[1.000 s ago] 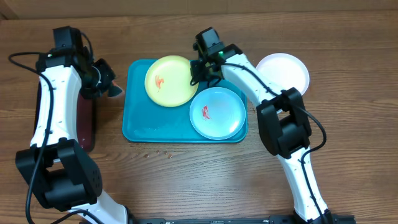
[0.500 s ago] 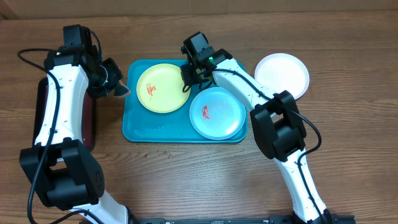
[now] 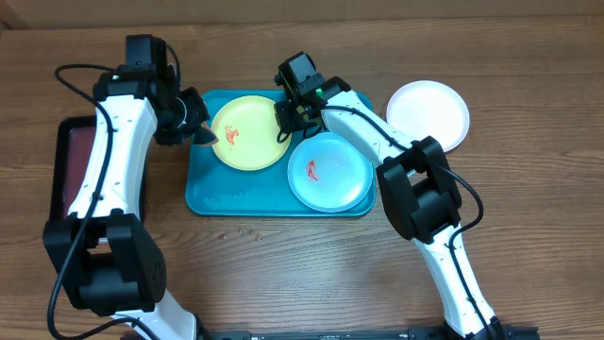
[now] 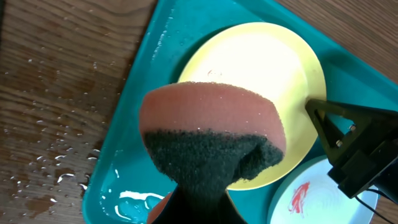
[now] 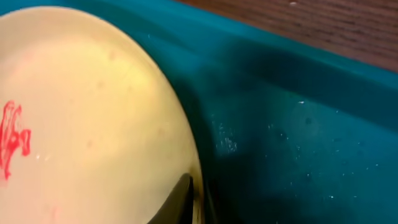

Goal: Clean dirty plates on tray and stack at the side
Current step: 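Grip the yellow plate rim with the right gripper, bring sponge over it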

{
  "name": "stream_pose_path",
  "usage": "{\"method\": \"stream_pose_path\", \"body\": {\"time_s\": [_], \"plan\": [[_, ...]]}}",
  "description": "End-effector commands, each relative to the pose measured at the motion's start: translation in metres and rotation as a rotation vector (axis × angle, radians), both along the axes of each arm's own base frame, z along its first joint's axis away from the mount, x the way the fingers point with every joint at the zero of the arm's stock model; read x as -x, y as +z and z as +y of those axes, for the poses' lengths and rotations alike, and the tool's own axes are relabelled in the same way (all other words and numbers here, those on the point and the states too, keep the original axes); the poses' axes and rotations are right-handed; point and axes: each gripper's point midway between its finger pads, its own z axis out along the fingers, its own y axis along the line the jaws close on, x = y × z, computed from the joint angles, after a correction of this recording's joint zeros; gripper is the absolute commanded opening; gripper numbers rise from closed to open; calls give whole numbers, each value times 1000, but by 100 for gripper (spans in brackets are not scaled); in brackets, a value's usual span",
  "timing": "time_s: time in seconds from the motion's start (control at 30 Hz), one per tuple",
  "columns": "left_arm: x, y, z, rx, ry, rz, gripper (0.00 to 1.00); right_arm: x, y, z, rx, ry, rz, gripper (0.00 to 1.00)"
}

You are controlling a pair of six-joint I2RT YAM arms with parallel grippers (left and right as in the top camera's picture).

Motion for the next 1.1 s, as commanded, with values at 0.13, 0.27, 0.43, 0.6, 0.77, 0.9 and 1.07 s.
{"method": "stream_pose_path", "body": {"time_s": [0.13,0.27,0.43,0.6,0.77,0.9,1.07], "plan": [[-5,-17,-30,0,-88,4,4,23,-21,-6,4,-47,142,4],[-16,-38,-50,18,-100,18,4,32,-24,-6,14,-64,181,4],[-24,-69,-74,19,-150,39,4,41,-25,-3,29,-51,199,4],[-29,-98,-80,20,-155,71,4,43,-26,-4,31,-70,216,4],[-33,-124,-78,13,-151,95,4,49,-25,1,0,-62,249,4],[-30,-149,-67,-49,-136,141,4,52,-24,3,-13,-54,262,4],[-16,-158,-17,-307,-82,220,4,51,-26,-3,13,-60,257,4]]}}
